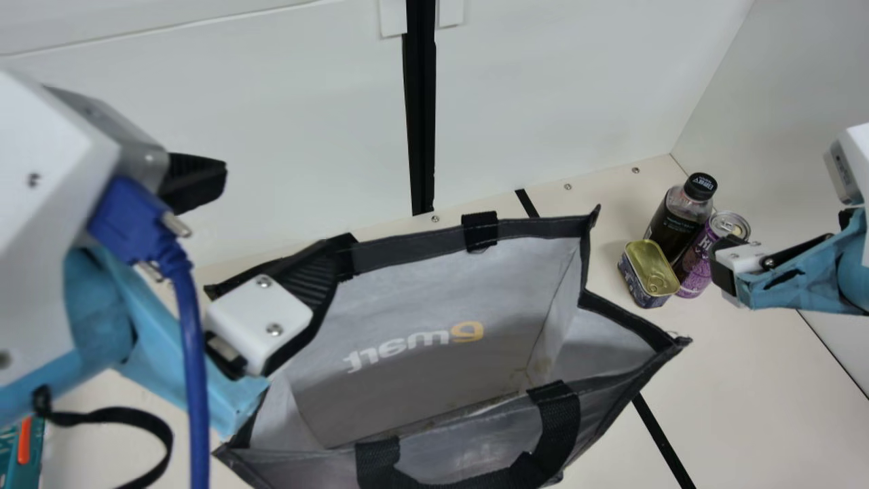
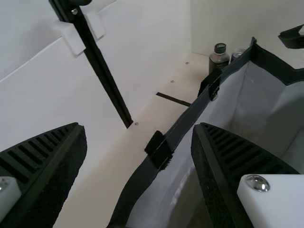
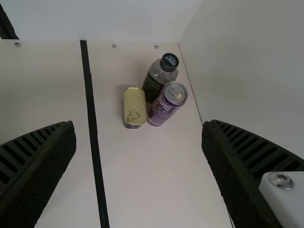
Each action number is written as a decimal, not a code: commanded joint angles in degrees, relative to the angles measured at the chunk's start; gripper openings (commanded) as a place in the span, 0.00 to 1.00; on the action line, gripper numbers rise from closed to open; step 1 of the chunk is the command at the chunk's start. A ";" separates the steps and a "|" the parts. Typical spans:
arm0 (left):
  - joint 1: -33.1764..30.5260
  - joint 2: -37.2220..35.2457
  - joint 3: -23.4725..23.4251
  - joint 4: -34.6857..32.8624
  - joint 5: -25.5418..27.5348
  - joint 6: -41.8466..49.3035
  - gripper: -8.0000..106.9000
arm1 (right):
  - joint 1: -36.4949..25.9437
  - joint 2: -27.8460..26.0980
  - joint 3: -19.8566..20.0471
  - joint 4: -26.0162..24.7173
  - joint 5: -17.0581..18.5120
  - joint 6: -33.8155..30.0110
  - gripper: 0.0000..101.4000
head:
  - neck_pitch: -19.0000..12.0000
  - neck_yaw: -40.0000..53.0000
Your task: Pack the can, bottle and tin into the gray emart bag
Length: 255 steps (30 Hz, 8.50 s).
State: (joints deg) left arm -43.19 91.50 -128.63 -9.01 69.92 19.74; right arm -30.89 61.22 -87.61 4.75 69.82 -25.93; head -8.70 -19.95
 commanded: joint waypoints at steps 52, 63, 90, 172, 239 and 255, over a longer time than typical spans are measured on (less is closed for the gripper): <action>0.33 16.52 -2.74 -10.01 -0.02 13.65 0.74 | 0.00 0.00 0.00 0.05 0.00 0.00 0.90 | -1.30 -0.05; -0.35 15.48 -0.36 -7.81 -0.02 11.98 0.16 | 0.00 0.00 0.00 0.05 0.00 0.00 0.90 | -1.30 -0.05; 0.22 7.46 2.11 7.36 -0.02 -3.06 0.16 | 0.00 0.00 0.00 0.05 0.00 0.00 0.90 | -1.30 -0.05; -14.21 -5.47 41.76 40.54 -6.94 -50.95 0.16 | 0.00 0.00 0.00 0.05 0.00 0.00 0.90 | -1.30 -0.05; 18.01 -3.60 46.60 -28.09 -16.50 -16.34 0.16 | 0.00 0.00 0.00 0.05 0.00 0.00 0.90 | -1.30 -0.05; 20.14 -3.47 46.72 -29.63 -16.06 -14.99 0.16 | 0.00 0.00 0.00 0.05 0.00 0.00 0.90 | -1.30 -0.05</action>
State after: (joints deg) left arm -23.05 88.03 -81.91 -38.64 53.85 4.75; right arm -30.89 61.22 -87.61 4.80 69.82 -25.93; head -8.70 -19.95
